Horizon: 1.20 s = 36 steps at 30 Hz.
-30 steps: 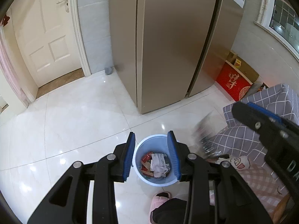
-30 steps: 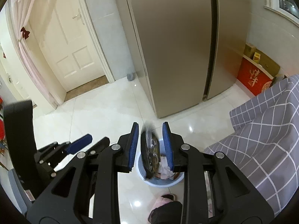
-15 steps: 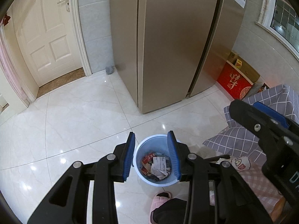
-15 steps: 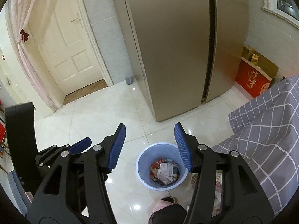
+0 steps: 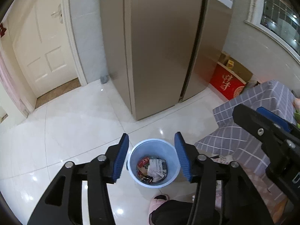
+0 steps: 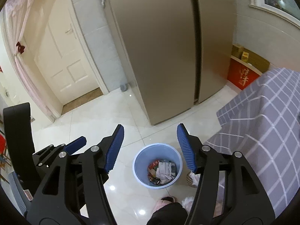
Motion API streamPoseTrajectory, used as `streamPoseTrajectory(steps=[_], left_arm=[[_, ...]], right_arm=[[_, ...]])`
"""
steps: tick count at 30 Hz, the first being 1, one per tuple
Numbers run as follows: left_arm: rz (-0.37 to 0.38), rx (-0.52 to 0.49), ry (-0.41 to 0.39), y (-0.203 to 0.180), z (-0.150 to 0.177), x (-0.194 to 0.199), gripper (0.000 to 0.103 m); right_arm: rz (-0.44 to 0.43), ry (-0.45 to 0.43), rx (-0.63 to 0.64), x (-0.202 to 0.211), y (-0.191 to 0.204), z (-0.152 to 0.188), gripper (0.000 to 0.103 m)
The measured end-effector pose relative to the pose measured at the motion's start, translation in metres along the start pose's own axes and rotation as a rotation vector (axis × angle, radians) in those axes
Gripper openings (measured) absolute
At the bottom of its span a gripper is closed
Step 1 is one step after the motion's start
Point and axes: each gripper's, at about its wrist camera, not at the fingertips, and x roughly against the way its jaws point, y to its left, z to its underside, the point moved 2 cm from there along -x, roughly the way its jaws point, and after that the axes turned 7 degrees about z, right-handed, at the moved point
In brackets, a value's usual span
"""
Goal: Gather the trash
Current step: 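Move both open tools back to the table toward the vegetable bundle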
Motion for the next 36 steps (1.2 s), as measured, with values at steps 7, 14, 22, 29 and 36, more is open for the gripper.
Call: streamPoseTrajectory(steps=[7, 14, 22, 29, 36], left_arm=[[0.060, -0.076, -0.029, -0.058, -0.002, 0.024, 0.062], [0.137, -0.193, -0.025, -0.140, 0.001, 0.036, 0.062], [0.315, -0.345, 0.043, -0.264, 0.010, 0.030, 0.062], [0.369, -0.522, 0.120, -0.343, 0.027, 0.014, 0.062], [0.343, -0.593, 0.157, -0.371, 0.031, -0.007, 0.062]], right_arm=[[0.042, -0.061, -0.067, 0.042, -0.046, 0.002, 0.068], [0.156, -0.119, -0.140, 0.090, -0.115, 0.009, 0.071], [0.323, -0.141, -0.297, 0.143, -0.228, 0.027, 0.072], [0.392, -0.101, -0.404, 0.162, -0.301, 0.046, 0.072], [0.405, -0.068, -0.437, 0.160, -0.335, 0.049, 0.073]])
